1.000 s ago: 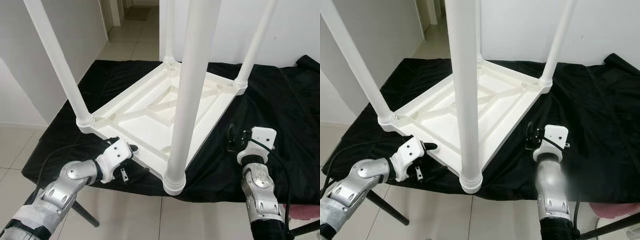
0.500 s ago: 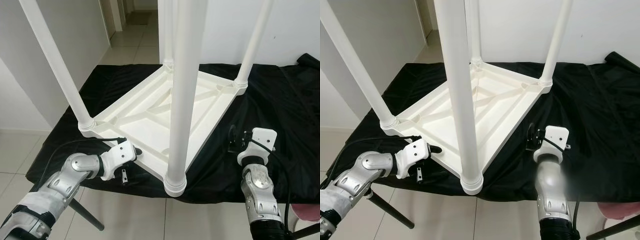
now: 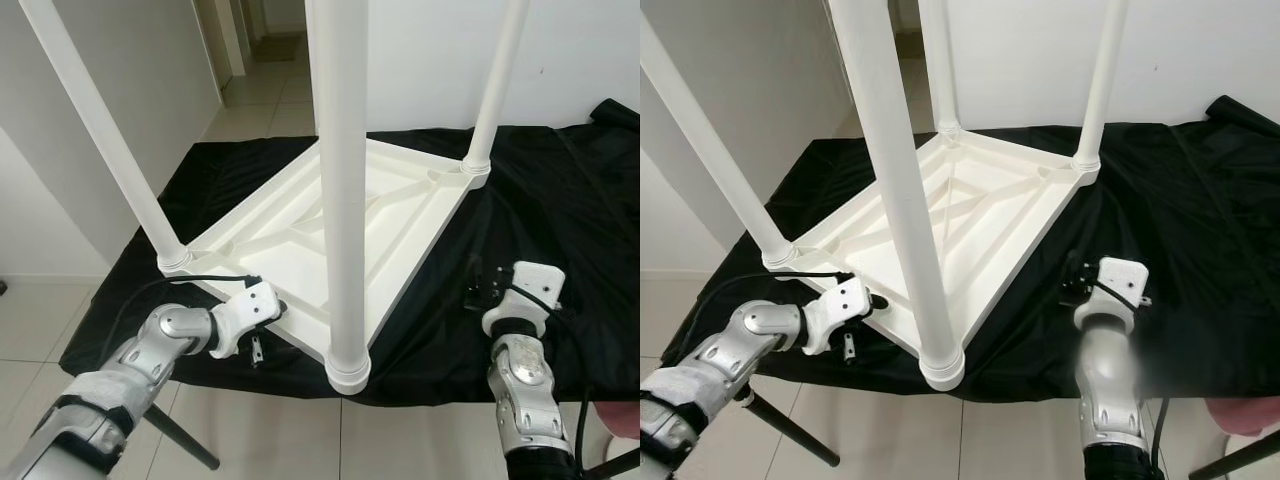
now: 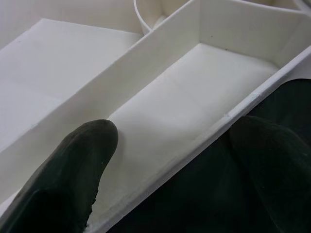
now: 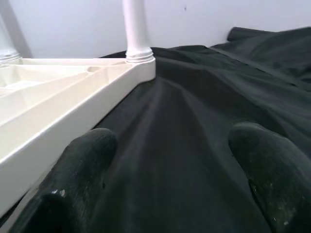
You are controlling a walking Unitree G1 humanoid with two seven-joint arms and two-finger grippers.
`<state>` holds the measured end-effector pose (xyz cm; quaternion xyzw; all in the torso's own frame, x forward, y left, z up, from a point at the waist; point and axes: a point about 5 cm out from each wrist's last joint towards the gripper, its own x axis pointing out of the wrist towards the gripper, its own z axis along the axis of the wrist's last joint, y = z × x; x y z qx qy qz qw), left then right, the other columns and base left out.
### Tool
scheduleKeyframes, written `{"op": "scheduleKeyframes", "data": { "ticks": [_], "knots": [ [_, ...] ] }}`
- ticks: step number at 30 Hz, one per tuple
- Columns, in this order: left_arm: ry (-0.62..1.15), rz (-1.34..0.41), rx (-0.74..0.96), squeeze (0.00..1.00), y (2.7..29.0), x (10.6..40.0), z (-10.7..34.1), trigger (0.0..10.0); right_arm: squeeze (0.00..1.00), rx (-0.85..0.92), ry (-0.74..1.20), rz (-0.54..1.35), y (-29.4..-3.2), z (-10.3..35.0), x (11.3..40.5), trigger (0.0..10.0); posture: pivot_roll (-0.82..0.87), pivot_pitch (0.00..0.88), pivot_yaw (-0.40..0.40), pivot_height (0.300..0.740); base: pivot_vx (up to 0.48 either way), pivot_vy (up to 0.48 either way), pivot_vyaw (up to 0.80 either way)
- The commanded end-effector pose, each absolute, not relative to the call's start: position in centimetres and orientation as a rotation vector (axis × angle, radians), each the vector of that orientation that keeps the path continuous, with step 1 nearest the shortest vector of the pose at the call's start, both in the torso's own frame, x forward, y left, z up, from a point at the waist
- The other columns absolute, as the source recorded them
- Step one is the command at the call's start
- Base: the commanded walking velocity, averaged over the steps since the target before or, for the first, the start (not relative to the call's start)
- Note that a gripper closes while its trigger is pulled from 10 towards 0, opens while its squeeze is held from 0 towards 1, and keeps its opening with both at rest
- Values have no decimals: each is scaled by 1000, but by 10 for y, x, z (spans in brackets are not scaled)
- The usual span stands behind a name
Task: Building children table
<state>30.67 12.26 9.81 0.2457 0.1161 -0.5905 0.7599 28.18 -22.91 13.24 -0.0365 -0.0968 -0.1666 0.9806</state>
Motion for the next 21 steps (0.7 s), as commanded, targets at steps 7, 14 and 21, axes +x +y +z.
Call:
{"op": "scheduleKeyframes", "data": {
  "ticks": [7,14,21],
  "knots": [
    [325,-1371,396,0,120,302,90,10000,0,-71,-198,-340,-226,131,279,10000,-58,11,155,740,0,0,0],
    [259,-1311,271,0,113,307,96,1216,0,-70,-196,-339,-225,132,281,10000,-46,21,143,740,0,0,0],
    [234,-1335,194,0,100,296,93,0,0,-68,-197,-328,-223,133,284,10000,-37,21,133,740,0,0,0]
  ]
}}
